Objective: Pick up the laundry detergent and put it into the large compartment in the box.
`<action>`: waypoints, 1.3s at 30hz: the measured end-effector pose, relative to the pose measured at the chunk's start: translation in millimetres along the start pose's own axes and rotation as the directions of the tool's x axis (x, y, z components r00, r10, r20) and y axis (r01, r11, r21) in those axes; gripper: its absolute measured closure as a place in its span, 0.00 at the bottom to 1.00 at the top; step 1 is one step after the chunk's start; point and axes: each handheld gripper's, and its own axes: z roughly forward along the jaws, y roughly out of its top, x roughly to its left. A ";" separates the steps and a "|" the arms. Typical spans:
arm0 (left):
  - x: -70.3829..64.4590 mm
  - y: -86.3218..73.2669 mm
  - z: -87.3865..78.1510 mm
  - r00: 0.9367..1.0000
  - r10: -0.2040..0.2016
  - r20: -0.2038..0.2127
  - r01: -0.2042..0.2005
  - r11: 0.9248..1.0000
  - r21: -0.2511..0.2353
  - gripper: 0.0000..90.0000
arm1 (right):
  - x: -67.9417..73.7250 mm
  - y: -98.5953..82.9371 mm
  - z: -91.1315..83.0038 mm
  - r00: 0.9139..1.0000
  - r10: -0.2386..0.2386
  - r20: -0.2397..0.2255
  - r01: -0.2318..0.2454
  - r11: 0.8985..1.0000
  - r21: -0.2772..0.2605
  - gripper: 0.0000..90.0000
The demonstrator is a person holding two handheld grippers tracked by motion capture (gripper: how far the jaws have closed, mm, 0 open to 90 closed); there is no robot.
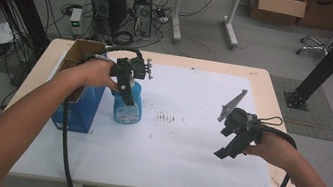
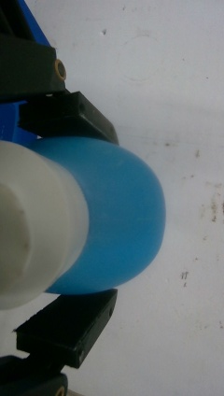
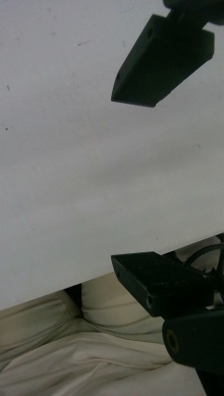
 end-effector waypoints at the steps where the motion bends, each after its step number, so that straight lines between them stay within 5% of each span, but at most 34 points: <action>1: -0.1 -0.2 0.6 1.000 0.001 0.000 -0.001 1.000 -0.001 0.28 | 0.1 0.1 0.0 1.000 -0.001 0.000 0.001 1.000 0.000 0.20; 39: -0.3 -0.6 -0.7 0.999 0.008 -0.032 -0.008 1.000 0.000 0.39 | 1.0 -1.1 0.7 1.000 0.002 -0.003 -0.002 1.000 0.002 0.20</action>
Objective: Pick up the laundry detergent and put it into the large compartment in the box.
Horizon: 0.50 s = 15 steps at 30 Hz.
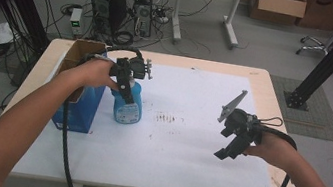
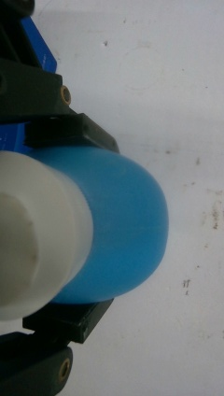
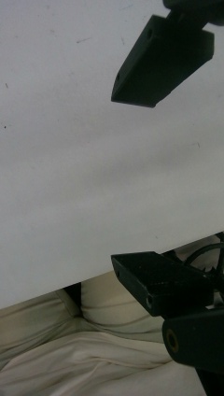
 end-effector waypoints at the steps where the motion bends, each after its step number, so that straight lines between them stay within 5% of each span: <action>1: 0.1 0.1 -0.2 1.000 0.002 -0.002 -0.002 1.000 0.000 0.39 | 0.0 0.1 0.0 1.000 0.000 0.000 0.000 1.000 0.000 0.20; 15: 0.0 -0.3 -0.7 1.000 0.006 -0.008 -0.007 1.000 -0.009 0.41 | -0.1 0.1 1.5 1.000 0.006 -0.005 -0.006 1.000 0.003 0.20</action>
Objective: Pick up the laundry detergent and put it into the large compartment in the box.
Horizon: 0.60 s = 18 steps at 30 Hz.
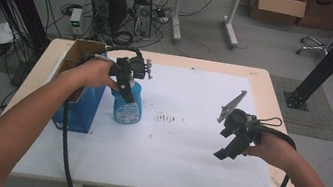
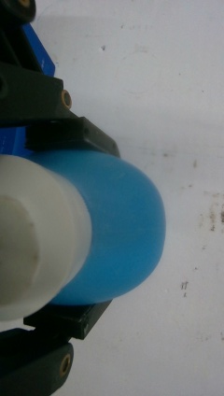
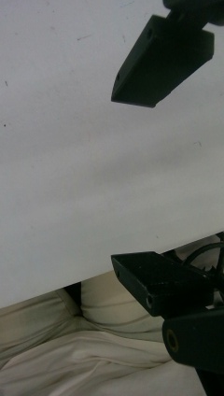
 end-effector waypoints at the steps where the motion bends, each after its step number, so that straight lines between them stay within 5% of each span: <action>1: 0.0 0.0 -0.1 1.000 0.004 -0.003 -0.004 1.000 -0.001 0.41 | -0.1 0.2 0.0 1.000 -0.001 0.000 0.001 1.000 0.000 0.20; 11: -0.3 -0.9 -0.6 1.000 -0.004 -0.002 0.004 1.000 -0.012 0.42 | -0.9 1.1 2.2 1.000 -0.009 -0.006 0.009 1.000 -0.002 0.20; 18: -1.4 0.9 -10.7 0.999 -0.053 0.004 0.053 0.998 -0.037 0.42 | -0.4 0.4 1.8 1.000 -0.002 -0.008 0.002 1.000 0.001 0.20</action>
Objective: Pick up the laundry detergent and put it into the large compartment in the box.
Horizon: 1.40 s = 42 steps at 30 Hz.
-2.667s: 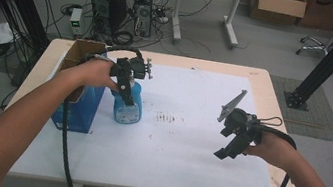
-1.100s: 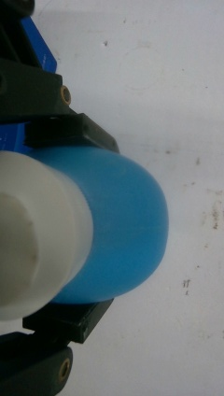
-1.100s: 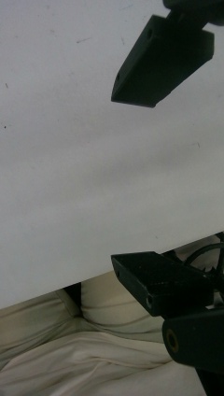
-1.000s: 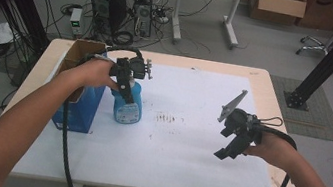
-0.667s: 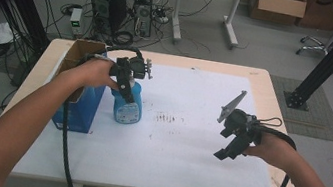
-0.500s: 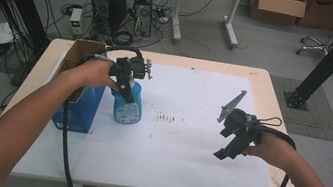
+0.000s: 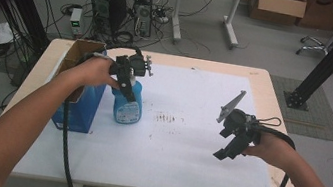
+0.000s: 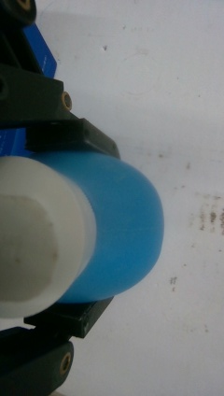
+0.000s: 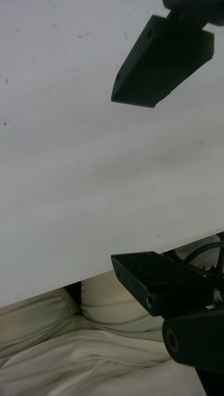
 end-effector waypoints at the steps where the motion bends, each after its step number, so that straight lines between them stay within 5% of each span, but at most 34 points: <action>1: -0.5 0.6 -2.9 1.000 -0.006 -0.005 0.006 1.000 0.000 0.42 | 0.2 -0.1 -0.2 1.000 0.001 0.001 -0.001 1.000 0.001 0.20; 13: -7.5 10.9 -48.7 0.991 -0.112 -0.070 0.112 0.994 -0.005 0.42 | 2.3 -4.9 -5.0 1.000 -0.012 0.007 0.012 1.000 -0.014 0.20; 22: -7.7 15.6 -80.8 0.965 -0.244 -0.096 0.242 0.970 -0.030 0.42 | 4.5 -8.3 -6.9 1.000 -0.008 0.008 0.008 1.000 -0.015 0.21; 24: -8.0 16.2 -87.1 0.955 -0.276 -0.107 0.273 0.961 -0.035 0.42 | 4.0 -8.6 -6.4 1.000 -0.014 0.007 0.014 1.000 -0.015 0.21; 28: -9.0 17.1 -100.0 0.925 -0.360 -0.121 0.357 0.933 -0.048 0.42 | 4.4 -8.0 -6.8 1.000 -0.022 0.000 0.022 1.000 -0.010 0.21; 37: -10.5 18.5 -136.3 0.838 -0.520 -0.163 0.511 0.854 -0.097 0.42 | 10.9 -8.4 -5.7 0.999 -0.035 -0.006 0.035 0.999 -0.006 0.21; 38: -10.5 18.5 -136.3 0.838 -0.520 -0.163 0.511 0.854 -0.097 0.42 | 10.9 -8.4 -5.7 0.999 -0.035 -0.006 0.035 0.999 -0.006 0.21; 42: -12.5 20.5 -150.5 0.806 -0.563 -0.180 0.549 0.826 -0.124 0.42 | 14.6 -11.9 -6.3 0.999 -0.044 0.000 0.044 0.999 -0.013 0.21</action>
